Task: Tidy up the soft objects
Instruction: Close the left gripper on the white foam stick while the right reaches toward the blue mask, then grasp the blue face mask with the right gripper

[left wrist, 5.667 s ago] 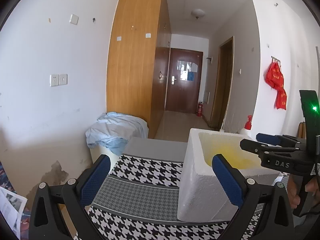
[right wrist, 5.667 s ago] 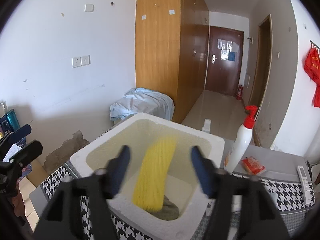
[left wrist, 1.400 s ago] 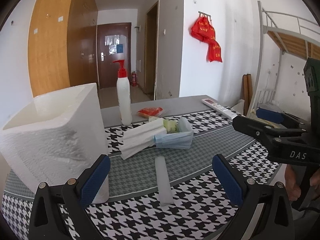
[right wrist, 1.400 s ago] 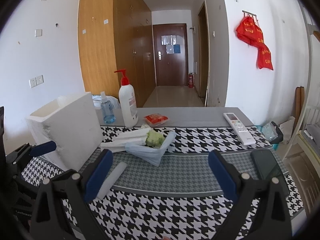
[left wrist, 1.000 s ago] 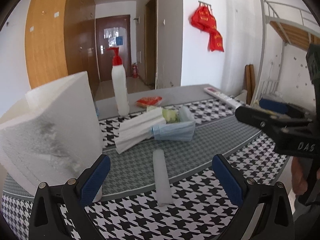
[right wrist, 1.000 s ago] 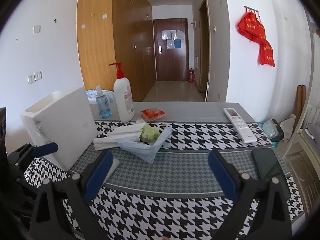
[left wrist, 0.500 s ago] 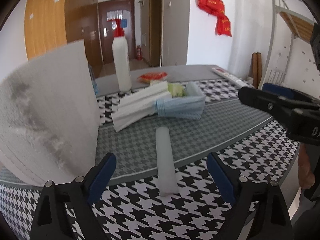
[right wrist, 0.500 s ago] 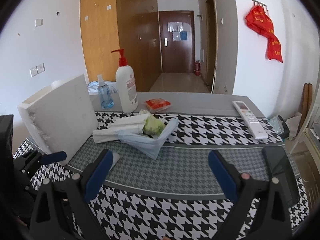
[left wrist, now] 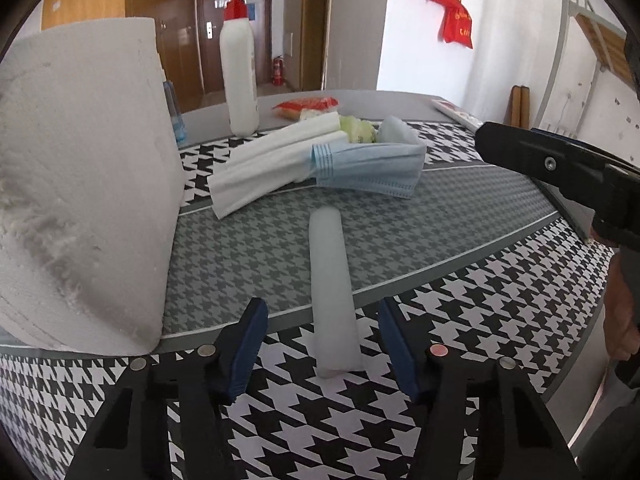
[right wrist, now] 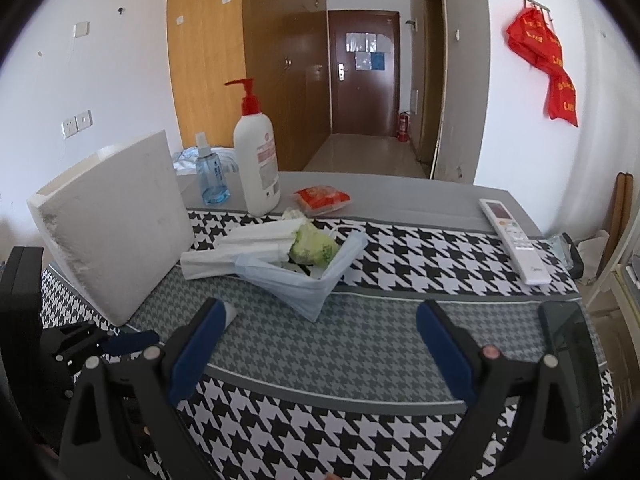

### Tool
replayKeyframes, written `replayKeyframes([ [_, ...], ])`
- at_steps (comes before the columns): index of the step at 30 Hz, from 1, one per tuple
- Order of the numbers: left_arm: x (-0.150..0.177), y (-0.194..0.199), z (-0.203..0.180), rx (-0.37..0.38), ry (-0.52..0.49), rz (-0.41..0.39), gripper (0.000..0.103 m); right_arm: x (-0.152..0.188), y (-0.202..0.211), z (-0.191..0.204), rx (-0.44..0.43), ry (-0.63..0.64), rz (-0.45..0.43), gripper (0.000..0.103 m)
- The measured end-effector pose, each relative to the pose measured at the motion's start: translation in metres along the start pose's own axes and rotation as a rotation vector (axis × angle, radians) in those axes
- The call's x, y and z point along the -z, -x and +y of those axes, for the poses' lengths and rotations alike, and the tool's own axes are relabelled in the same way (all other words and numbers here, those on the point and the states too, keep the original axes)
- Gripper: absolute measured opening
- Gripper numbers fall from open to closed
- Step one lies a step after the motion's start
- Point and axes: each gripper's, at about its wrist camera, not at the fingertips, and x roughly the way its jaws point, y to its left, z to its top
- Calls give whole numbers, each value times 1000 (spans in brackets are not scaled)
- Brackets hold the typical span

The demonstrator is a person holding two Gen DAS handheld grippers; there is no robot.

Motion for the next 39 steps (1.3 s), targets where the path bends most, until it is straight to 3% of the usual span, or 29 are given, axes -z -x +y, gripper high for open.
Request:
replayKeyframes([
  [13, 1, 0, -13, -33, -36, 13, 22, -4, -27, 2, -36, 14, 64, 98],
  [20, 4, 3, -13, -25, -30, -2, 19, -2, -51, 3, -80, 11, 137, 98],
  [31, 7, 16, -1, 8, 5, -56, 18, -10, -66, 3, -115, 24, 160, 91],
  [33, 8, 16, 0, 8, 3, -53, 18, -11, -70, 3, -123, 23, 169, 82],
  [39, 8, 18, 3, 26, 8, -65, 17, -11, -80, 6, -132, 31, 197, 69],
])
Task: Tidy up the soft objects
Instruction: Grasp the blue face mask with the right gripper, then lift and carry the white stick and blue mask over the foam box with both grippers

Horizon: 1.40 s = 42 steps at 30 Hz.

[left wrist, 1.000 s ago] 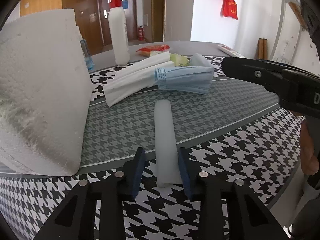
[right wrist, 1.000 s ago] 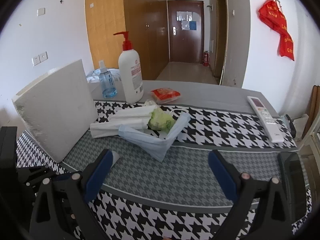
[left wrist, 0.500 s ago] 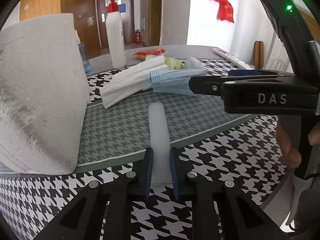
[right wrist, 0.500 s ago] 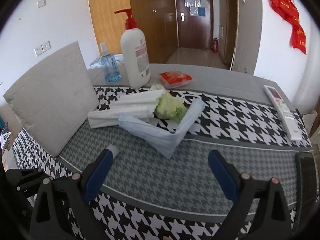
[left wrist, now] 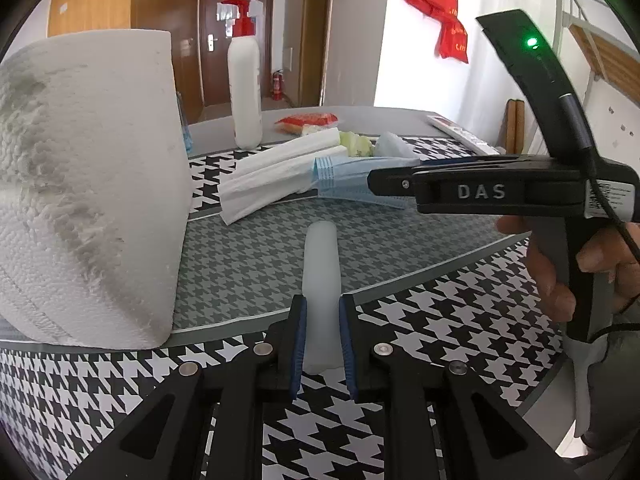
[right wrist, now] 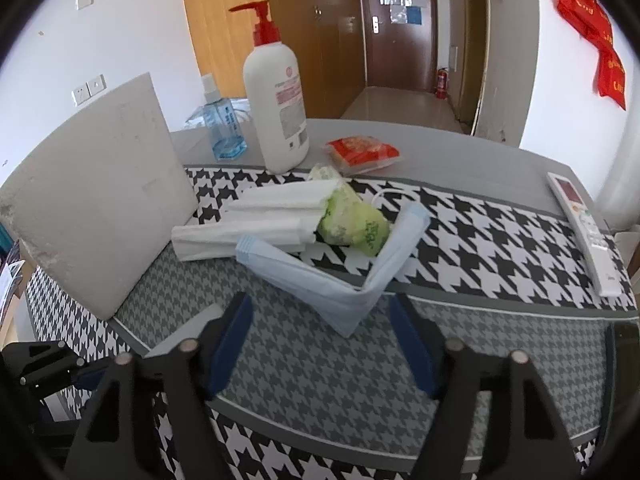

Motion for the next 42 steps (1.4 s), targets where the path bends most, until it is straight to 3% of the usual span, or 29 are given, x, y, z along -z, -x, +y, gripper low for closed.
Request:
replayKeyframes([
  [4, 0, 0, 2, 16, 8, -4, 17, 0, -5, -1, -4, -9, 19, 54],
  [9, 1, 4, 3, 31, 9, -15, 17, 1, -10, -4, -2, -20, 37, 24],
  [11, 2, 5, 3, 30, 11, -19, 17, 2, -8, -4, 9, -17, 33, 20],
  [16, 3, 11, 5, 25, 8, -32, 17, 2, -1, -2, 29, -1, 12, 14],
  [42, 11, 68, 2, -6, -32, -146, 17, 32, 81, 3, 64, -73, -135, 14],
])
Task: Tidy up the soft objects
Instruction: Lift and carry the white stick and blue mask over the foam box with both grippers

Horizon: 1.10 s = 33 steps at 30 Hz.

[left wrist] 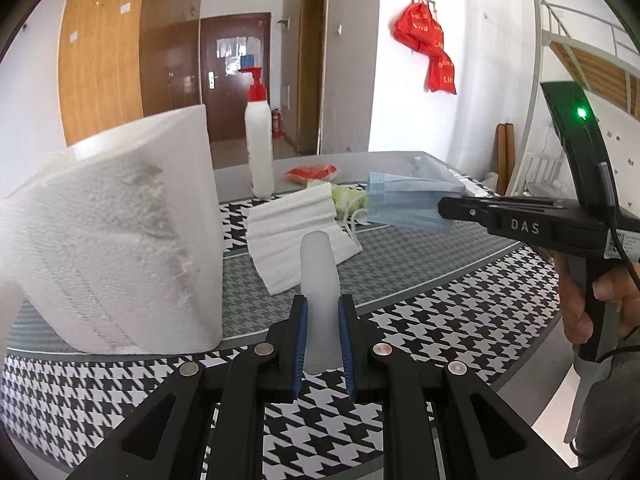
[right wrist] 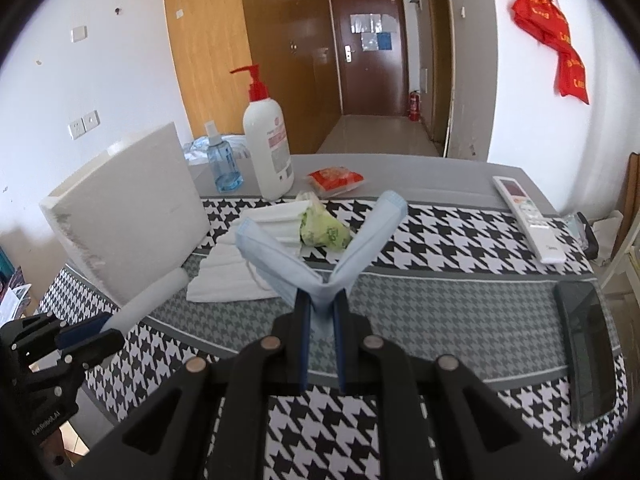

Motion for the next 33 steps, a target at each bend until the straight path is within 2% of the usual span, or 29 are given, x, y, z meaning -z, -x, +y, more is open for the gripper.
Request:
replayKeyframes([
  [14, -7, 20, 2, 6, -18, -48, 17, 7, 36, 9, 36, -22, -82, 14],
  [33, -30, 41, 12, 1, -42, -147, 17, 3, 62, 24, 47, -21, -163, 14],
])
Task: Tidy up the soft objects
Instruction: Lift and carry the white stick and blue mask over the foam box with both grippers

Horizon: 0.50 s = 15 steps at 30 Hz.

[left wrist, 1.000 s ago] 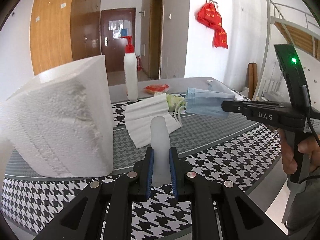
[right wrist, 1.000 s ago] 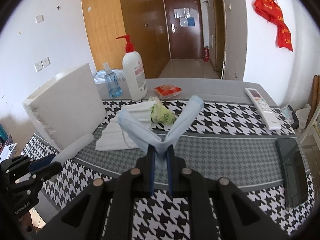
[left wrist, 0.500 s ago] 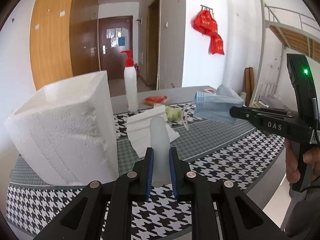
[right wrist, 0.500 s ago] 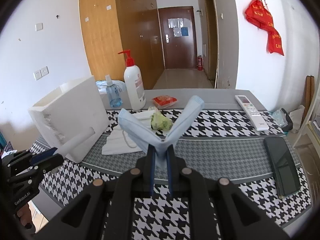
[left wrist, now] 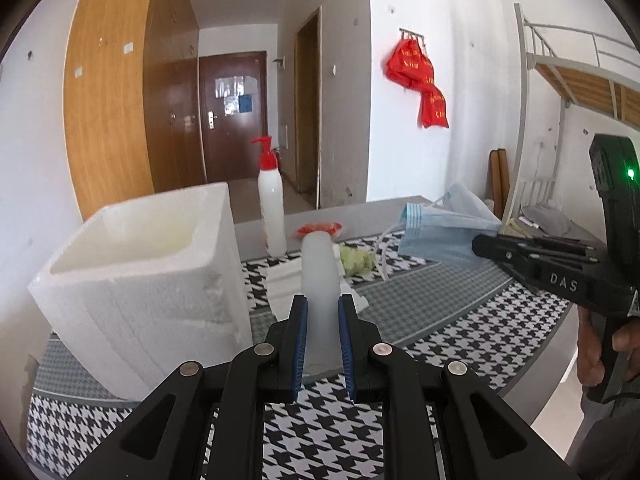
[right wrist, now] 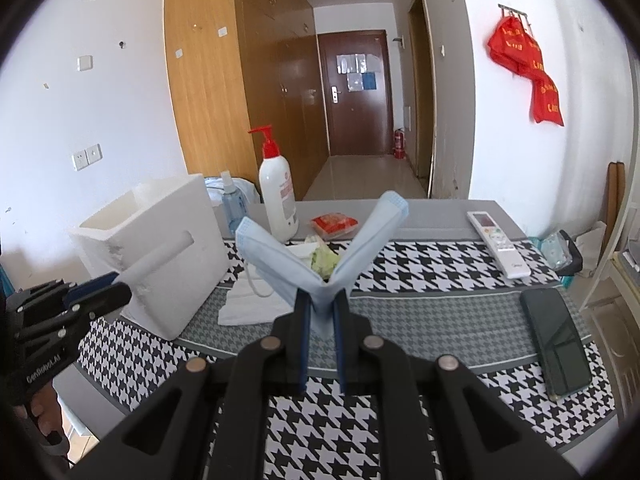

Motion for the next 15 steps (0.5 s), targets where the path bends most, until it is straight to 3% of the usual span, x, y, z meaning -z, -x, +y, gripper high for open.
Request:
replayKeyframes([
  [15, -24, 16, 4, 9, -32, -83, 17, -11, 13, 9, 7, -1, -62, 14],
])
